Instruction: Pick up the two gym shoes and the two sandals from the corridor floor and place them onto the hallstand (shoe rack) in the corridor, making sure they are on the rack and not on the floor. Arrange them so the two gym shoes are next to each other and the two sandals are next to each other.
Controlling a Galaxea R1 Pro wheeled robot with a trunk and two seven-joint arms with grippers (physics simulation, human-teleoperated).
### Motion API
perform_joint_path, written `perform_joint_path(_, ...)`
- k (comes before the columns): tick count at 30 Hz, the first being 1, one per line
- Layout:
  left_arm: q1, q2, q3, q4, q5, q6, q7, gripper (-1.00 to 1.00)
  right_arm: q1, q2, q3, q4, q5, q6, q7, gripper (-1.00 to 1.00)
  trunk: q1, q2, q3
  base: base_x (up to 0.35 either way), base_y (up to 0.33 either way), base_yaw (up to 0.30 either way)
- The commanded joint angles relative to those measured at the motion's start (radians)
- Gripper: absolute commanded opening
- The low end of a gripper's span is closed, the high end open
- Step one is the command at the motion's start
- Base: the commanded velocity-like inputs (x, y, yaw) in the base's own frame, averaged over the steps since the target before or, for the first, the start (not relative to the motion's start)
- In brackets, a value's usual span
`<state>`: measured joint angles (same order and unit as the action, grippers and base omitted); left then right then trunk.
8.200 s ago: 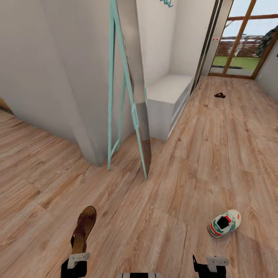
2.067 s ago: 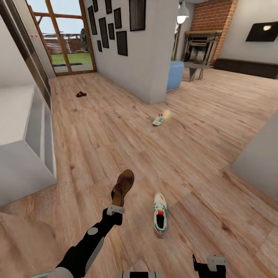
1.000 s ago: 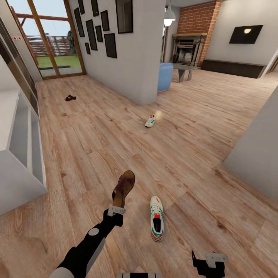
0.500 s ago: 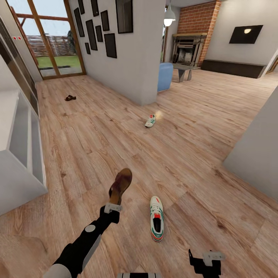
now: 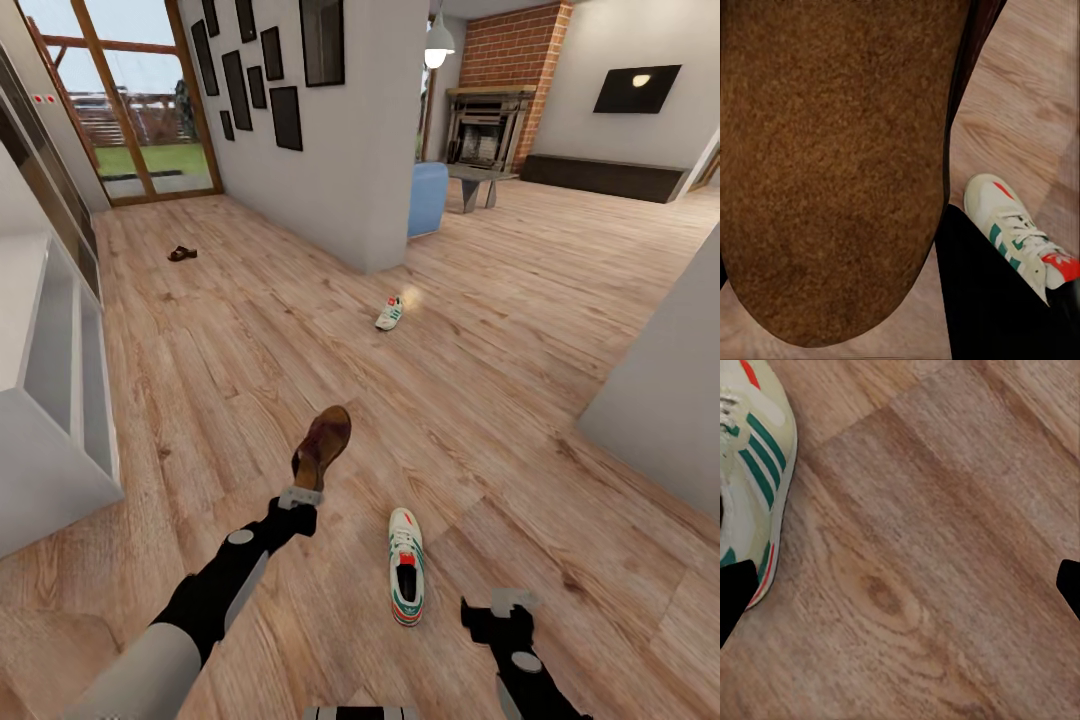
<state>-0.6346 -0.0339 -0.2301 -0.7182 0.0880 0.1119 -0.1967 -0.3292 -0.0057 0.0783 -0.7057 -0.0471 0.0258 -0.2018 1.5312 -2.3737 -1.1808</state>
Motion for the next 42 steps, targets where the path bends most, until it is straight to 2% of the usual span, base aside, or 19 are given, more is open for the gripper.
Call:
perform_joint_path(1, -0.004, 0.0, 0.0, -0.003, 0.006, 0.017, -0.006, -1.0, -0.006, 0.009, 0.005, -0.014, -0.005, 0.025, -0.009, 1.0, 0.0, 0.0, -0.001, 0.0, 0.0, 0.0)
perform_joint_path(2, -0.013, 0.001, 0.0, -0.006, 0.006, 0.031, -0.012, -1.0, -0.018, 0.031, 0.005, -0.032, -0.004, 0.062, -0.01, 1.0, 0.0, 0.0, -0.001, 0.0, 0.0, 0.0)
perform_joint_path(6, -0.033, 0.004, 0.0, -0.009, 0.008, 0.051, -0.017, -1.0, -0.056, 0.073, 0.005, -0.047, -0.001, 0.117, -0.016, 1.0, 0.0, 0.0, -0.001, 0.0, 0.0, 0.0)
perform_joint_path(7, -0.044, 0.006, 0.0, -0.01, 0.01, 0.062, -0.019, -1.0, -0.083, 0.09, 0.006, -0.049, 0.0, 0.143, -0.023, 1.0, 0.0, 0.0, -0.001, 0.0, 0.0, 0.0)
perform_joint_path(12, -0.089, 0.011, 0.002, -0.01, 0.024, 0.114, -0.021, -1.0, -0.161, 0.121, 0.005, -0.047, -0.001, 0.228, -0.049, 1.0, 0.0, 0.0, -0.001, 0.0, 0.0, 0.0)
perform_joint_path(15, -0.117, 0.014, 0.012, -0.01, 0.042, 0.155, -0.021, -1.0, -0.194, 0.131, 0.005, -0.039, -0.003, 0.271, -0.057, 1.0, 0.0, 0.0, -0.001, 0.0, 0.0, 0.0)
perform_joint_path(22, -0.148, 0.012, 0.036, -0.013, 0.073, 0.196, -0.021, -1.0, -0.217, 0.144, 0.008, -0.03, -0.004, 0.3, -0.061, 1.0, 0.0, 0.0, -0.001, 0.0, 0.0, 0.0)
perform_joint_path(42, -0.139, 0.017, 0.033, -0.015, 0.065, 0.203, -0.02, -1.0, -0.22, 0.151, 0.011, -0.007, -0.005, 0.301, -0.059, 1.0, 0.0, 0.0, -0.001, 0.028, 0.0, 0.0)
